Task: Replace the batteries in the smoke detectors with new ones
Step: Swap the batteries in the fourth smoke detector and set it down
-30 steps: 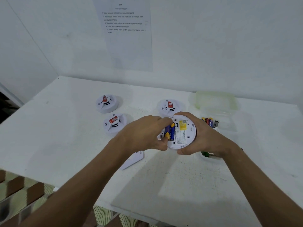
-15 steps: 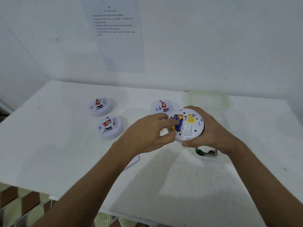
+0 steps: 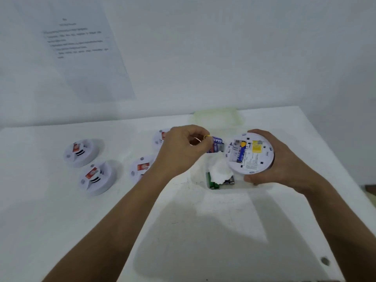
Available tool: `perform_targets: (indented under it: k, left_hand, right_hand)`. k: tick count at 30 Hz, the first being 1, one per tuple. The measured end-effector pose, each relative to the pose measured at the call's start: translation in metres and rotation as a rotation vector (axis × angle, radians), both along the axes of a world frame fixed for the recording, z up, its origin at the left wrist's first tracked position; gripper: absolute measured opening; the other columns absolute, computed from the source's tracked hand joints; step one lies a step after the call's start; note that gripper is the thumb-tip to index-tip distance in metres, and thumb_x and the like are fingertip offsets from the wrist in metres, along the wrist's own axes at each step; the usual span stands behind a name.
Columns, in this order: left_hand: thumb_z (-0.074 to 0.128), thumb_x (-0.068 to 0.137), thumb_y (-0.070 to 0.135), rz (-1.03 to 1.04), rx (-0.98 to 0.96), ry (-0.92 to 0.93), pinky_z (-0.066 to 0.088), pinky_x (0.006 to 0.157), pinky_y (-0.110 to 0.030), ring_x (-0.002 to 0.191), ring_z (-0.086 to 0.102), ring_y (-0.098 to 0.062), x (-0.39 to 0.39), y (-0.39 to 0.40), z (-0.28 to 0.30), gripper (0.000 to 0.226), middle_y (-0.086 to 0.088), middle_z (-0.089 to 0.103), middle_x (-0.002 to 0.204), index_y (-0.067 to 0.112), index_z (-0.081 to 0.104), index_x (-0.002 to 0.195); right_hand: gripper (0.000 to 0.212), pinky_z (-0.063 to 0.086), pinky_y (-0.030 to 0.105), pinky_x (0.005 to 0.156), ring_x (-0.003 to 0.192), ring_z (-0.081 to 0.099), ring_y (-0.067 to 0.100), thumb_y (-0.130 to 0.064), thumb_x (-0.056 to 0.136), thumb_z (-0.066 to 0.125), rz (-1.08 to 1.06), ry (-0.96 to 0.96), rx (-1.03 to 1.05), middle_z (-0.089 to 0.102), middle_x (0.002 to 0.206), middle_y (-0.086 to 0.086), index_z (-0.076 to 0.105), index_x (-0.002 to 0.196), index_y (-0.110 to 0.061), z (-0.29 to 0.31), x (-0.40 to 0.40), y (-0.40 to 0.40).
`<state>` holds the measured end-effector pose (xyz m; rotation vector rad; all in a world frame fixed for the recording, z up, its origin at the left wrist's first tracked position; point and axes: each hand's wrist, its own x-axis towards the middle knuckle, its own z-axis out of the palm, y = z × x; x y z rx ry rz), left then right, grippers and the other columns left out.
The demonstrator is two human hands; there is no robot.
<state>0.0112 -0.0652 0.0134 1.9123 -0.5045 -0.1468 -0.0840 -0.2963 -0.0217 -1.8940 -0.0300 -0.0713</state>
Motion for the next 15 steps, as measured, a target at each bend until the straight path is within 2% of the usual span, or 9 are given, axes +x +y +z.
perform_targets:
  k: [3, 6, 10, 15]
  left_hand:
    - [0.074, 0.082, 0.014, -0.049, 0.021, 0.078, 0.052, 0.059, -0.023, 0.065, 0.061, -0.009, 0.007, -0.032, -0.011, 0.012, 0.005, 0.069, 0.079, 0.021, 0.068, 0.090]
    - [0.076, 0.080, 0.018, -0.150, 0.192, 0.098, 0.056, 0.069, -0.026, 0.067, 0.065, -0.007, 0.011, -0.061, -0.028, 0.009, 0.003, 0.072, 0.082, 0.021, 0.070, 0.085]
    - [0.070, 0.085, 0.020, -0.282, 0.428, 0.096, 0.045, 0.053, -0.006, 0.054, 0.058, 0.005, 0.006, -0.088, -0.044, 0.015, -0.001, 0.074, 0.094, 0.015, 0.073, 0.099]
    - [0.065, 0.090, 0.016, -0.340, 0.571, 0.082, 0.044, 0.057, -0.011, 0.061, 0.057, 0.001, 0.003, -0.105, -0.050, 0.024, -0.003, 0.072, 0.108, 0.008, 0.071, 0.112]
  right_hand:
    - [0.097, 0.059, 0.025, 0.080, 0.112, 0.062, 0.009, -0.011, 0.044, 0.091, -0.091, 0.018, -0.003, 0.063, 0.119, -0.014, 0.051, 0.131, -0.027, -0.001, -0.027, -0.029]
    - [0.101, 0.058, 0.031, 0.086, 0.114, 0.061, 0.010, -0.020, 0.041, 0.093, -0.163, 0.035, -0.016, 0.062, 0.121, -0.014, 0.050, 0.132, -0.028, -0.004, -0.047, -0.050]
    - [0.103, 0.056, 0.044, 0.090, 0.114, 0.061, 0.014, -0.031, 0.037, 0.091, -0.210, 0.037, -0.008, 0.062, 0.122, -0.009, 0.050, 0.131, -0.030, -0.009, -0.061, -0.068]
    - [0.103, 0.057, 0.042, 0.090, 0.116, 0.060, 0.015, -0.030, 0.039, 0.092, -0.190, 0.025, 0.006, 0.061, 0.124, -0.007, 0.050, 0.132, -0.026, -0.014, -0.066, -0.080]
